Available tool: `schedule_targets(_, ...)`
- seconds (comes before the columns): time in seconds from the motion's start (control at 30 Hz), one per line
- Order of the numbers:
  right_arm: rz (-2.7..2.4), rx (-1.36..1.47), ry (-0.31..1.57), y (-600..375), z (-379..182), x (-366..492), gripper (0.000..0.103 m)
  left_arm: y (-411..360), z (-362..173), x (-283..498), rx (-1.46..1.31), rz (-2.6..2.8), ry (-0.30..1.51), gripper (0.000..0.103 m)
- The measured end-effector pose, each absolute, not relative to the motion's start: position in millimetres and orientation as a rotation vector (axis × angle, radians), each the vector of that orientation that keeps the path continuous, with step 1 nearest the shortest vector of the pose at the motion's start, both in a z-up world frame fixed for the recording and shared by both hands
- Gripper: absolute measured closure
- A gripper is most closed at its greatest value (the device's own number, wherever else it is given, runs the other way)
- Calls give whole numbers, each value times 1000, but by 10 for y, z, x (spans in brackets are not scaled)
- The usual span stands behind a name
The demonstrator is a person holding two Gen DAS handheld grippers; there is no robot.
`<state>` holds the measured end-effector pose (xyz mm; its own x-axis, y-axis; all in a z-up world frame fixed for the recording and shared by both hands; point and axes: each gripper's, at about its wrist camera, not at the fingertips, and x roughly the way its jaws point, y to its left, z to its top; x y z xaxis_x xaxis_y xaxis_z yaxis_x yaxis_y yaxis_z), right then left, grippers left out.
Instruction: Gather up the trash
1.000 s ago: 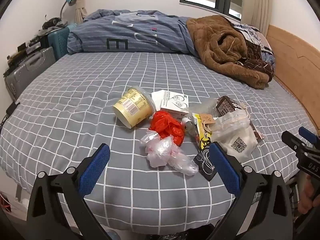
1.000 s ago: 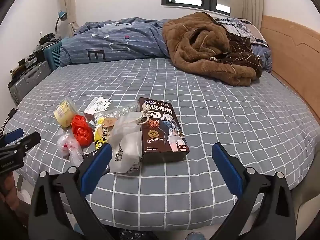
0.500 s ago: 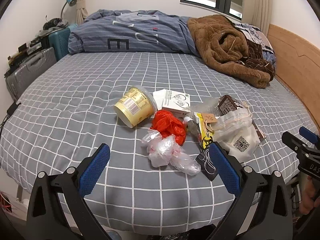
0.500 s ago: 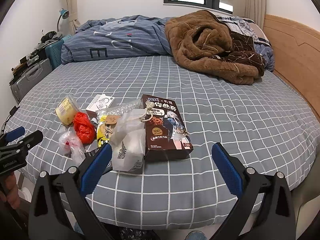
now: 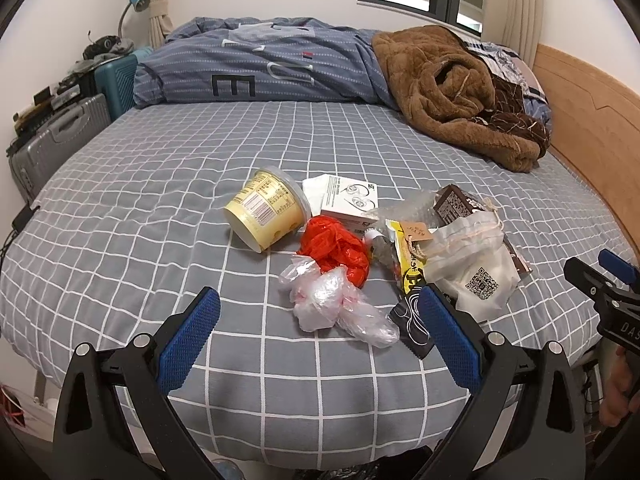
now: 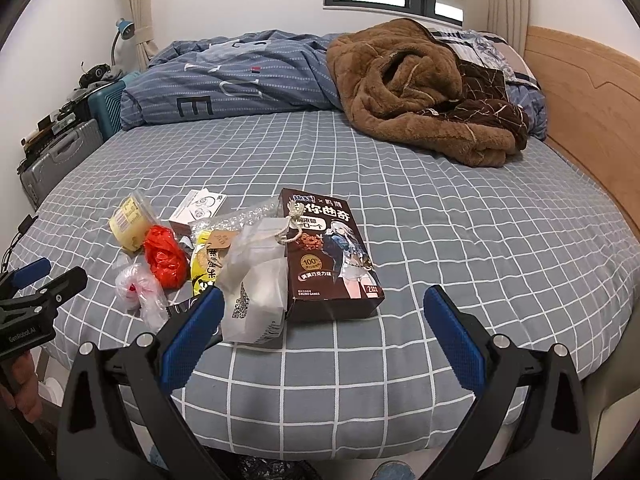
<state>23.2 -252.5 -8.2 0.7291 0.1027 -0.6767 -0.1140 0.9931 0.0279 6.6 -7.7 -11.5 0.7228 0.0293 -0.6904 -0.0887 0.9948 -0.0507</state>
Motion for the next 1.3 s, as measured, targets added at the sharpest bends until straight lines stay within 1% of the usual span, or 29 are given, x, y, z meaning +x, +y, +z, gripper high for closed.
schedule_targets(1.3,120,0,755,-2553,-125,247,7,-96,-121,54,-89,60,760,6)
